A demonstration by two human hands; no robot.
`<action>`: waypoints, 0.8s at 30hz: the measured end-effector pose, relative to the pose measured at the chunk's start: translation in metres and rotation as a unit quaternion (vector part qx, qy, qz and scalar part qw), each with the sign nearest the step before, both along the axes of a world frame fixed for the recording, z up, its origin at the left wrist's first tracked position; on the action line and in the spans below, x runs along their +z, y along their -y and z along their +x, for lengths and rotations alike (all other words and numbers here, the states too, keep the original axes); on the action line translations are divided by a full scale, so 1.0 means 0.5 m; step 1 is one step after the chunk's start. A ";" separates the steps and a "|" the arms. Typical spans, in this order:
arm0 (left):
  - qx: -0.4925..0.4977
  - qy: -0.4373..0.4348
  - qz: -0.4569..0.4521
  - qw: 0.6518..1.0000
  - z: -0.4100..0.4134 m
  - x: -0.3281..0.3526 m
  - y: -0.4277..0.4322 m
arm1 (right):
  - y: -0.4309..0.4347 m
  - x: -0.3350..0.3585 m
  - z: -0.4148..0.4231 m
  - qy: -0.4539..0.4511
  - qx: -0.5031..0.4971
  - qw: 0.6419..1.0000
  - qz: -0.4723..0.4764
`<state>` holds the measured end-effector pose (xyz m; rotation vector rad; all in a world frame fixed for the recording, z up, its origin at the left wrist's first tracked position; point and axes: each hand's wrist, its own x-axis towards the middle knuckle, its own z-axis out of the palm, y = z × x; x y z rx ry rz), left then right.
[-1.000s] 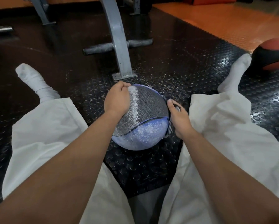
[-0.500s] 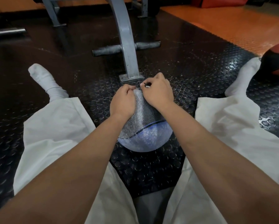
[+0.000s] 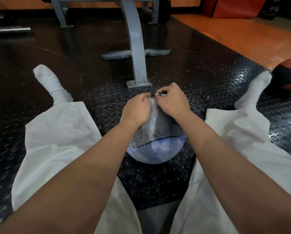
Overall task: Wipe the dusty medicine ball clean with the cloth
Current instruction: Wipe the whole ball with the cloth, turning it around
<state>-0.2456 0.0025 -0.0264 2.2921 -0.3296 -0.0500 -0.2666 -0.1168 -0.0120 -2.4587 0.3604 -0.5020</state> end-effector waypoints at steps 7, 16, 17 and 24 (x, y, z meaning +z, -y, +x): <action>0.021 -0.045 -0.019 0.999 0.037 0.001 -0.014 | -0.053 -0.018 -0.078 0.076 0.034 0.996 -0.033; 0.019 0.010 -0.018 1.000 -0.009 -0.003 0.002 | -0.007 0.023 0.000 -0.054 -0.024 0.998 -0.034; 0.026 0.017 -0.017 0.999 -0.013 -0.003 0.003 | -0.001 0.026 0.015 -0.074 -0.026 0.997 -0.017; 0.040 -0.051 -0.026 0.998 0.021 0.003 -0.001 | -0.020 -0.013 -0.092 0.065 0.030 0.997 -0.037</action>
